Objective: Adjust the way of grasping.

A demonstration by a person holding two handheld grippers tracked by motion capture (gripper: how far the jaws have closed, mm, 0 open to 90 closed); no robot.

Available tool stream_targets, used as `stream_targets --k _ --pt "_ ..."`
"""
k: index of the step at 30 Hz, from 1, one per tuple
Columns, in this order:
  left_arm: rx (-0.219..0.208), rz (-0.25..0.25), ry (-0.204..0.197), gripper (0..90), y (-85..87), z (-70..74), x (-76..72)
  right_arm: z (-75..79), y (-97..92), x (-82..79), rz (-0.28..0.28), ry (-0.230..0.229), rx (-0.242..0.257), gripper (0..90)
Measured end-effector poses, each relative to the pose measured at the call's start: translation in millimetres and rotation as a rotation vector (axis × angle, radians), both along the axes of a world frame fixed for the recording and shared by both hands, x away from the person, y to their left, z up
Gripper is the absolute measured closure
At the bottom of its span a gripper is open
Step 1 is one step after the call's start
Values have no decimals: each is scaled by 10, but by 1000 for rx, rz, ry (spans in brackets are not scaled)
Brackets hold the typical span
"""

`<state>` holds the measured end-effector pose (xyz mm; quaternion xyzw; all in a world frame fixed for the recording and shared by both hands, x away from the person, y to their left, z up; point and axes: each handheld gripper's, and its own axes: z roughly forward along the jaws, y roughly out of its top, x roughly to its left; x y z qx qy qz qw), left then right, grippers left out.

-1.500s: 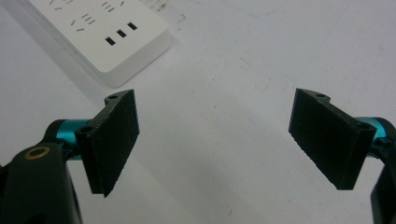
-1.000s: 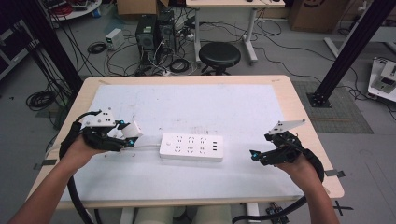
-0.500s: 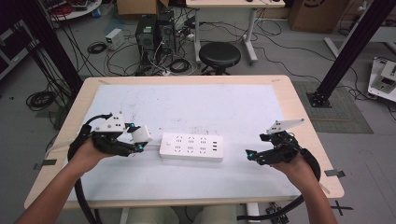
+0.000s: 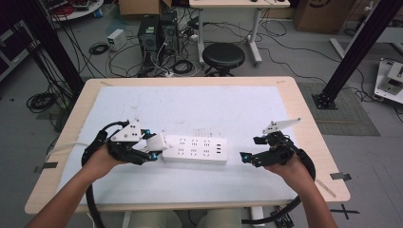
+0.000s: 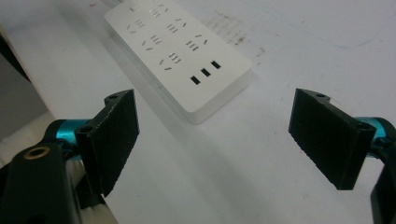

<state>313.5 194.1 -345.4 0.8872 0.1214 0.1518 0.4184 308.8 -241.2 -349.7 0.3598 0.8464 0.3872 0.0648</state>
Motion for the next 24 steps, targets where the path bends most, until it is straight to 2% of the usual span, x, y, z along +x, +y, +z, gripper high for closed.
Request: stream_targets --k 1,4,5,6,7,11,20,24 --pt "4 -13 -4 426 -44 -22 -15 -9 30 -12 18 8 29 164" --pt "9 -26 -15 426 -92 -47 -30 -19 59 -22 39 11 65 164" --pt "19 -38 -17 426 -125 -56 -38 -26 101 -30 45 26 91 164" --pt "19 -38 -17 426 -125 -56 -38 -26 101 -30 45 26 91 164" --pt "22 -49 -25 426 -167 -69 -46 -34 142 -30 55 40 120 164" --pt "22 -69 -32 426 -245 -92 -57 -37 240 -25 64 65 142 165" --pt "26 -99 -49 426 -376 -141 -60 -75 406 73 75 149 255 165" --pt "28 -110 -60 426 -440 -167 -56 -99 504 106 77 201 268 165"
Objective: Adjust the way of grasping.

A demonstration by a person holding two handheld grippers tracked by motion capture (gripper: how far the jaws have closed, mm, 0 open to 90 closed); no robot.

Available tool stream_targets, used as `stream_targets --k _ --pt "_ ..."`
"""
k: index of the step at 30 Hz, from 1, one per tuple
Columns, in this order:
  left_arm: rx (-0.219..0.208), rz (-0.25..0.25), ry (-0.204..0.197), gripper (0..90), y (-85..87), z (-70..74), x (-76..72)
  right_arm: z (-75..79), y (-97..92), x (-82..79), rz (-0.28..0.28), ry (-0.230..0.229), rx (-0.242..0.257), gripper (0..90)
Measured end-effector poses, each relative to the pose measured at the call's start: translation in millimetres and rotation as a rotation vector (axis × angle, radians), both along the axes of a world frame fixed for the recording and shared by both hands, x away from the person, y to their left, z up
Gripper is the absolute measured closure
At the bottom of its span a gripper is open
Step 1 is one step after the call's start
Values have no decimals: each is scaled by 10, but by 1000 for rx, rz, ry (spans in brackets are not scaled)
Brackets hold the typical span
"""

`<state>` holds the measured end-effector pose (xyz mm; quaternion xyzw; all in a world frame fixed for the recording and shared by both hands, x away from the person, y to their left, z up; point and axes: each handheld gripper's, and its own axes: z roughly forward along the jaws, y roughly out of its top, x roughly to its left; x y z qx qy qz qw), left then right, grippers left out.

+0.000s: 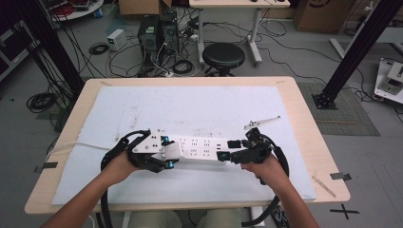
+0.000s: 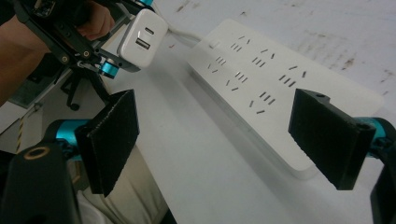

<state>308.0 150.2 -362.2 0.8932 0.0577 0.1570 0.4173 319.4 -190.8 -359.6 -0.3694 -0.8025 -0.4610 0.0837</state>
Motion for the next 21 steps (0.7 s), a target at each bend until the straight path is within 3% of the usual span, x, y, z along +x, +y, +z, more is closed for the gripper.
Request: stream_targets --k 8,14,17,21 --pt "7 -27 1 426 -107 -56 9 -12 120 54 9 52 6 165" --pt "2 -53 -9 426 -219 -101 22 -79 188 126 4 158 33 165" --pt "5 -62 -15 426 -254 -112 23 -100 210 141 7 167 33 165" --pt "1 -79 -18 426 -331 -128 29 -126 290 167 11 214 37 165"
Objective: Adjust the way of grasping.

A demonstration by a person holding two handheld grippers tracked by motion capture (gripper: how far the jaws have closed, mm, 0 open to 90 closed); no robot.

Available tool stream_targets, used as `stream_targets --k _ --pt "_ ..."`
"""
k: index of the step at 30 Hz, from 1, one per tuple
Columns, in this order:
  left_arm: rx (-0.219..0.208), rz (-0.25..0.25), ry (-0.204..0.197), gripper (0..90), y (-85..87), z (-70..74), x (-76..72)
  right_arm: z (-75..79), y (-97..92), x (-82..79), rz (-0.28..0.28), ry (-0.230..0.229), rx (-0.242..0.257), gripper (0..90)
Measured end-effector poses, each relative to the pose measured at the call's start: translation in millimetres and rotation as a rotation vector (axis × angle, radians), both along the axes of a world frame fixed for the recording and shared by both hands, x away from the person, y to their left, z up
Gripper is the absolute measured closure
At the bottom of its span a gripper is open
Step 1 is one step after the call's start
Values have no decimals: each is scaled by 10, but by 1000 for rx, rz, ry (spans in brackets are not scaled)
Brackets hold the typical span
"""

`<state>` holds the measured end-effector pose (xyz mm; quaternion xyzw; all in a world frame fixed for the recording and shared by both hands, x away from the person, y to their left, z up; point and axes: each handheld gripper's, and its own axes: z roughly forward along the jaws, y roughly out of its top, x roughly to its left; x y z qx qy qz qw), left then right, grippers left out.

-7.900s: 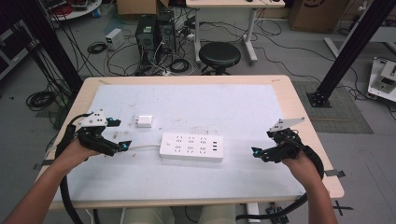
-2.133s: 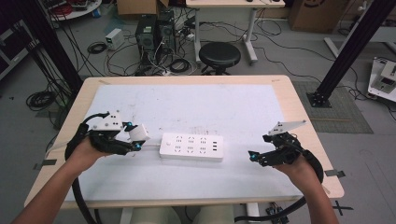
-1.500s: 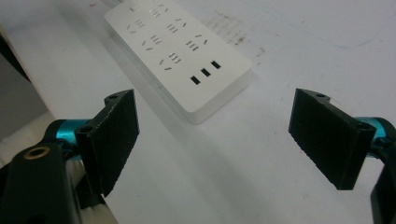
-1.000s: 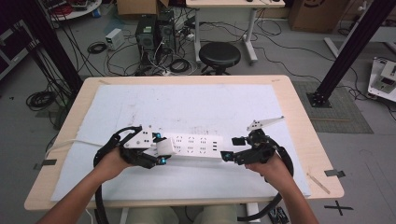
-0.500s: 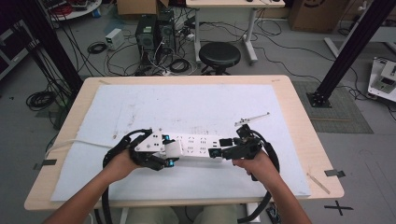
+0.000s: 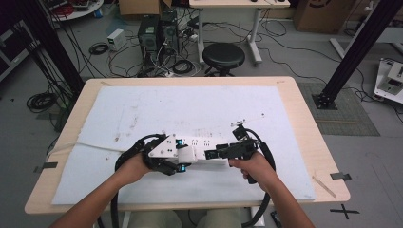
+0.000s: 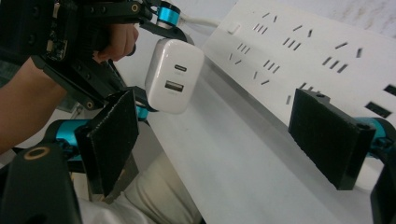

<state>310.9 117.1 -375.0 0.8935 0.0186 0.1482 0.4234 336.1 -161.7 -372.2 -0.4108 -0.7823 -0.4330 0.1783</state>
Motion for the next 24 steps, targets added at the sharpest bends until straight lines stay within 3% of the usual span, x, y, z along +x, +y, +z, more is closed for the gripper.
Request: stream_targets --k 12,21,24 --pt "-14 -9 -4 426 -102 -19 33 -59 196 84 6 86 28 165" --pt "-24 -20 -6 426 -152 -20 40 -123 323 129 3 121 4 169" --pt "-27 -23 -10 426 -163 -25 40 -135 345 142 1 139 11 247"
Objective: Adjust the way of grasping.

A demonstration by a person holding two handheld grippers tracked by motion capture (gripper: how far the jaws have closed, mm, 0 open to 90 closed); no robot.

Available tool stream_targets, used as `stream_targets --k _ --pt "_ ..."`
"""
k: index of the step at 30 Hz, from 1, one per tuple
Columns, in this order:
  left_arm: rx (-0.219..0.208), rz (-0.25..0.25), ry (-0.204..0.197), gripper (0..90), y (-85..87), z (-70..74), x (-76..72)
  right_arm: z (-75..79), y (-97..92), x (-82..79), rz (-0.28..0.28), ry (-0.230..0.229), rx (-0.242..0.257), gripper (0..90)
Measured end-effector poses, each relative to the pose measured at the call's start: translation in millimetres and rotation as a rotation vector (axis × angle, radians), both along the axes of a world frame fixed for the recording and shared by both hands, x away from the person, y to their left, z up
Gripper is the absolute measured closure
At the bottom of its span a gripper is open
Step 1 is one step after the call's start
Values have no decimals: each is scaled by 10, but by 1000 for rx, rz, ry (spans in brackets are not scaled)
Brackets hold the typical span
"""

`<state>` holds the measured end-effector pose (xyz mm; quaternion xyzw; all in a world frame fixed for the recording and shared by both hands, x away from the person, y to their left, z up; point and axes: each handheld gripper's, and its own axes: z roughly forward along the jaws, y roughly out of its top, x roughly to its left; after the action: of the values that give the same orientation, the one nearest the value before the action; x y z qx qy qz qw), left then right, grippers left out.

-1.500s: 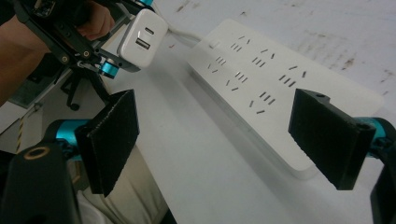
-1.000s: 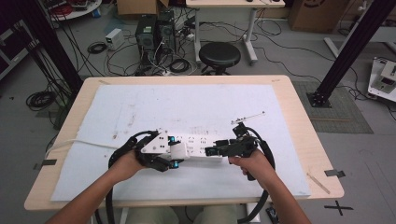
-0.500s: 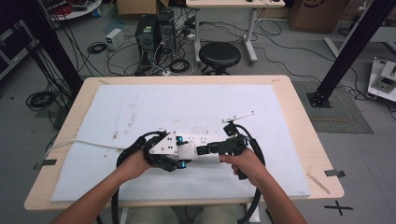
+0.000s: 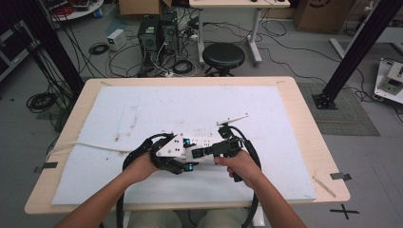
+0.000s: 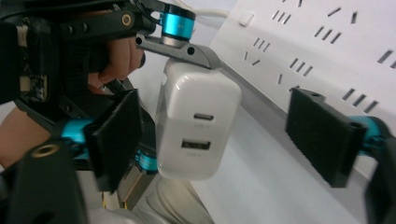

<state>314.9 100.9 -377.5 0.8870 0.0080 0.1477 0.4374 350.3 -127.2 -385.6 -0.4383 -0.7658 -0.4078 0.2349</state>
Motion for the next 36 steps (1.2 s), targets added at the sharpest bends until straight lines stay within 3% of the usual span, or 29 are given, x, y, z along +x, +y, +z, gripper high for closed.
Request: stream_targets --k 2,4,12,14,17,18,19,21,25,29,32,33,35,36 --pt "-5 -2 1 426 -3 0 -3 -6 10 7 -1 7 12 276" --pt "-11 -2 2 426 -3 0 -5 -22 20 11 10 26 31 364" --pt "-4 -3 -9 426 -11 -3 -6 -89 25 27 28 49 95 500" --pt "0 3 -13 425 -15 -5 -3 -96 21 30 34 68 114 577" --pt "-1 16 4 422 -23 -5 5 -98 8 36 16 84 127 608" --pt "-20 24 27 398 -22 -6 12 -93 9 33 17 68 113 617" --pt "-27 43 41 316 -17 -2 16 -90 9 27 12 55 96 621" --pt "-34 53 50 246 17 0 27 -93 -19 25 -2 39 97 626" --pt "-48 86 72 240 136 -23 42 -68 -134 25 -41 -35 95 630" --pt "-95 144 111 240 310 -69 72 -40 -260 0 -73 -120 85 631" --pt "-156 208 139 240 455 -121 102 -27 -347 -31 -96 -187 80 632" --pt "-156 208 139 240 455 -121 102 -27 -347 -31 -96 -187 80 632" --pt "-191 274 142 240 618 -147 124 -29 -452 -76 -121 -240 106 632" --pt "-191 274 142 239 618 -147 124 -29 -452 -76 -121 -240 106 632"
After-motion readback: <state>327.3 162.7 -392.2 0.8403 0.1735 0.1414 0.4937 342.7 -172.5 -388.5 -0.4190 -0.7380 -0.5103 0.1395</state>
